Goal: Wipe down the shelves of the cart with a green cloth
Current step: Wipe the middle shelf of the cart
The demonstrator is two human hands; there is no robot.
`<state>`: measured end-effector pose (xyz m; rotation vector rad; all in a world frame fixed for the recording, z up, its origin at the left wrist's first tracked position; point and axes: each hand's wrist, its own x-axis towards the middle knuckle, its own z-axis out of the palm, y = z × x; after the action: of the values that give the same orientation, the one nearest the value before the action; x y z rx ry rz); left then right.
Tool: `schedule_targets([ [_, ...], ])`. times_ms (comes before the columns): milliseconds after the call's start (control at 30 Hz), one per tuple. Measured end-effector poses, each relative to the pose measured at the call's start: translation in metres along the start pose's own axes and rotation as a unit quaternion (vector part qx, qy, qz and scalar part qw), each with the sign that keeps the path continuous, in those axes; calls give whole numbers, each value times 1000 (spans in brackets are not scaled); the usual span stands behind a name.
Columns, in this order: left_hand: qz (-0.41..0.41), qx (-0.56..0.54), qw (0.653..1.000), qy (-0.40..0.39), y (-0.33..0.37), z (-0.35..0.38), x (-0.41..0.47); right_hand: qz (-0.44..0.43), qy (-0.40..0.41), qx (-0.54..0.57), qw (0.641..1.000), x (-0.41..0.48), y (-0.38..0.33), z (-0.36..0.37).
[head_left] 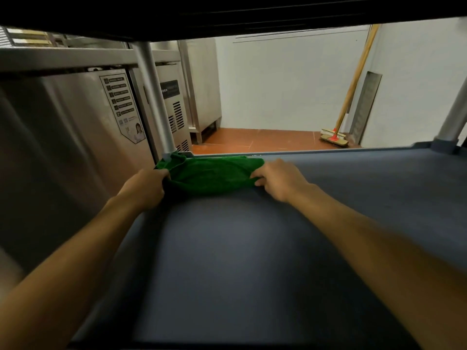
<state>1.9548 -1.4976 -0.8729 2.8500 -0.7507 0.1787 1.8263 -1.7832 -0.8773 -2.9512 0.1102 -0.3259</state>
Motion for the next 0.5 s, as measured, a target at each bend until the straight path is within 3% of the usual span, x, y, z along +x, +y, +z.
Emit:
schedule_targets([
  [267, -54, 10, 999, -1, 16, -4, -44, -2, -2, 2, 1000, -38, -5, -5],
  [500, -46, 25, 998, -15, 25, -12, -84, 12, -20, 14, 1000, -74, -12, -13],
])
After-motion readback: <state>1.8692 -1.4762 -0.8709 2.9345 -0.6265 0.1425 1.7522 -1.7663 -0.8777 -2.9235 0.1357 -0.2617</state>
